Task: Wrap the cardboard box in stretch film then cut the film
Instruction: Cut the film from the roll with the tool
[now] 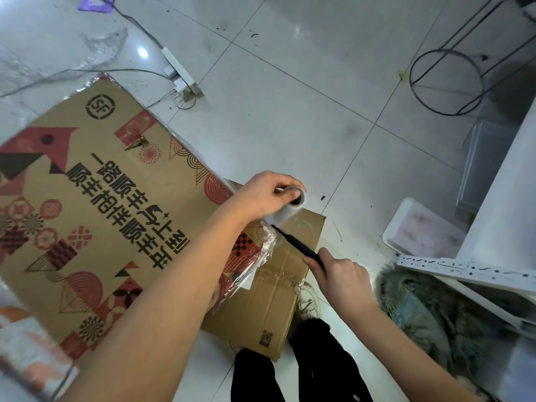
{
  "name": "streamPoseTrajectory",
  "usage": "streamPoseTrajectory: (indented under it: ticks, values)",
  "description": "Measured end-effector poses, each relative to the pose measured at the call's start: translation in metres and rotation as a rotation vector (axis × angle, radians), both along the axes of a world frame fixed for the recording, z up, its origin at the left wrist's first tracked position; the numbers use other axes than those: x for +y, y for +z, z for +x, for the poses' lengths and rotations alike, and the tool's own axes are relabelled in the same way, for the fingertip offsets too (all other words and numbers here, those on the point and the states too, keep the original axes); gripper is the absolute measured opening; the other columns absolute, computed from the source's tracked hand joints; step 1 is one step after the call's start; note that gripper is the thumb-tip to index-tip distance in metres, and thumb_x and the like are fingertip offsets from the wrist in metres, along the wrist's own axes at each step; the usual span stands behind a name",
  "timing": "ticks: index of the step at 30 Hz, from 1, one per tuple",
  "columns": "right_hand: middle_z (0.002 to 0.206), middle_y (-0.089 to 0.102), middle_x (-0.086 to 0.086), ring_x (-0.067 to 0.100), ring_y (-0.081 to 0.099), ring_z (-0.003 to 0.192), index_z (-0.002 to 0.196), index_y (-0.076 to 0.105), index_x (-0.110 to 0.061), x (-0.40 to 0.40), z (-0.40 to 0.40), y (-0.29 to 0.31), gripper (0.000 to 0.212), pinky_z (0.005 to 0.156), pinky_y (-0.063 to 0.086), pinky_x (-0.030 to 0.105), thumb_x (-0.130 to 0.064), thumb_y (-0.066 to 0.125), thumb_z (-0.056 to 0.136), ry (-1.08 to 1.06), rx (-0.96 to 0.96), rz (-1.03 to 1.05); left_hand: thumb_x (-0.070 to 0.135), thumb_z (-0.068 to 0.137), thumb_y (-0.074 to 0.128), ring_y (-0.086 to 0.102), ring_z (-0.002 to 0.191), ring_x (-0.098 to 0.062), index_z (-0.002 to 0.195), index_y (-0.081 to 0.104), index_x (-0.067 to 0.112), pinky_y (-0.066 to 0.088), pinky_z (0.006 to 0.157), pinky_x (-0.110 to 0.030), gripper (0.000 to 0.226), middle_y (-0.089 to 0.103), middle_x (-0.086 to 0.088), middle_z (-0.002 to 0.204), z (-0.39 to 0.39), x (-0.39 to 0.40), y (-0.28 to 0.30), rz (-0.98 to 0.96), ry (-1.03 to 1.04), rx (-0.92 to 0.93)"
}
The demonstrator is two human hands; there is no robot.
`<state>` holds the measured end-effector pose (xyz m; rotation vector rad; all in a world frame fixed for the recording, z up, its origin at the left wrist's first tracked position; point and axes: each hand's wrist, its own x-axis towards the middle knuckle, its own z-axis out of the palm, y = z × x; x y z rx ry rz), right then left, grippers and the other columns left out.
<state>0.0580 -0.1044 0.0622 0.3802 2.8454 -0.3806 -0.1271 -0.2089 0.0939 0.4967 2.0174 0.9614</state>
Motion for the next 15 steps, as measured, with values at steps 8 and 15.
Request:
streamPoseTrajectory:
  ticks: [8,15]
  values:
    - [0.027,0.026,-0.001,0.024,0.032,0.019,0.061,0.048,-0.012,-0.004,0.010,-0.018,0.046,0.047,-0.010,0.016,-0.044,0.045,0.094,-0.090,0.004,0.061,0.020,0.093,0.057,0.058,0.112,-0.010,0.113,0.067,0.022,0.041,0.106,-0.034,0.023,0.064,0.007,0.121,-0.002,-0.001,-0.001,-0.011,0.018,0.010]
    - [0.032,0.036,-0.001,0.021,0.027,0.023,0.069,0.041,-0.013,-0.003,0.015,-0.018,0.049,0.045,-0.005,0.013,-0.045,0.021,0.100,-0.102,0.162,-0.036,0.021,0.093,0.057,0.057,0.113,-0.010,0.114,0.067,0.024,0.040,0.105,-0.030,0.023,0.064,0.007,0.121,-0.003,-0.001,0.000,-0.026,0.017,0.012]
